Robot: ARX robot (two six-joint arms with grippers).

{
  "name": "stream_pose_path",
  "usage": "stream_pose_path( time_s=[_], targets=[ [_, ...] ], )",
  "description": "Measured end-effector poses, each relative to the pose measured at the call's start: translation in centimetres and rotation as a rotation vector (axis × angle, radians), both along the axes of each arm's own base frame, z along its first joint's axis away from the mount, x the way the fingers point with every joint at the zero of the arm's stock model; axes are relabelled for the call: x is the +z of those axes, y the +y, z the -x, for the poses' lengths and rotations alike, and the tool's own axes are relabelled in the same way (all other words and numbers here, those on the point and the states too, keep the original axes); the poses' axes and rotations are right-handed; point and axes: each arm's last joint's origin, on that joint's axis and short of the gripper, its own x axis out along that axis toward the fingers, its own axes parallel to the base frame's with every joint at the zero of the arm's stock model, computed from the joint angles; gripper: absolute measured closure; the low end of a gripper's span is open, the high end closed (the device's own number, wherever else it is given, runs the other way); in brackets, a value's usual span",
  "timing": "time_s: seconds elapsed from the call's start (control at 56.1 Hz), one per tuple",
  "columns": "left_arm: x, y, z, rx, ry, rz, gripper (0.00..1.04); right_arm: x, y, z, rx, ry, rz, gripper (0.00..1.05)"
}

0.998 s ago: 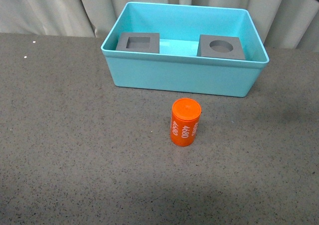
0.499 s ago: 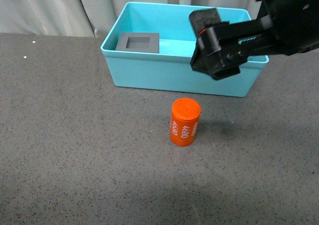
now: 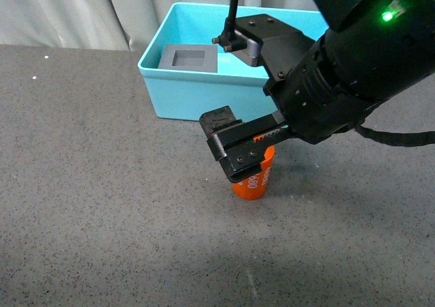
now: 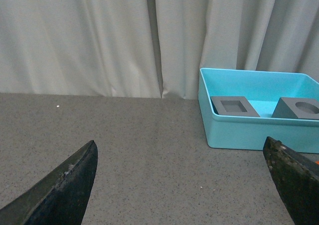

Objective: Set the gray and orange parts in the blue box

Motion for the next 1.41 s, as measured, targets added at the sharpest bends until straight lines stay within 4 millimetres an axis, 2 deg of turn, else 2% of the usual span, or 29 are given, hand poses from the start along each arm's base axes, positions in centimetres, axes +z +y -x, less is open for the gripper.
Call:
stream_pose_path(
  time_s=[0.481, 0.606, 0.802, 0.945, 1.141, 1.337, 1.408],
  targets=[
    [0.0, 0.0, 0.0, 0.000, 0.000, 0.000, 0.07, -2.4, 1.9, -2.2, -0.074, 0.059, 0.058, 0.10],
    [0.0, 0.0, 0.0, 0.000, 0.000, 0.000, 0.07, -2.5, 2.1, -2.3, -0.088, 0.066, 0.073, 0.25],
    [0.0, 0.0, 0.0, 0.000, 0.000, 0.000, 0.07, -2.5, 2.1, -2.4, -0.109, 0.074, 0.097, 0.58],
    [0.0, 0.0, 0.0, 0.000, 0.000, 0.000, 0.07, -2.3, 1.9, -2.4, -0.120, 0.073, 0.100, 0.60],
    [0.0, 0.0, 0.0, 0.000, 0.000, 0.000, 0.07, -0.4, 1.0, -2.5, -0.147, 0.037, 0.072, 0.60],
    [0.0, 0.0, 0.0, 0.000, 0.000, 0.000, 0.07, 3.6, -0.5, -2.8, -0.181, -0.044, -0.004, 0.60],
    [0.0, 0.0, 0.0, 0.000, 0.000, 0.000, 0.07, 5.6, -1.2, -3.3, -0.200, -0.092, -0.042, 0.60]
  ],
)
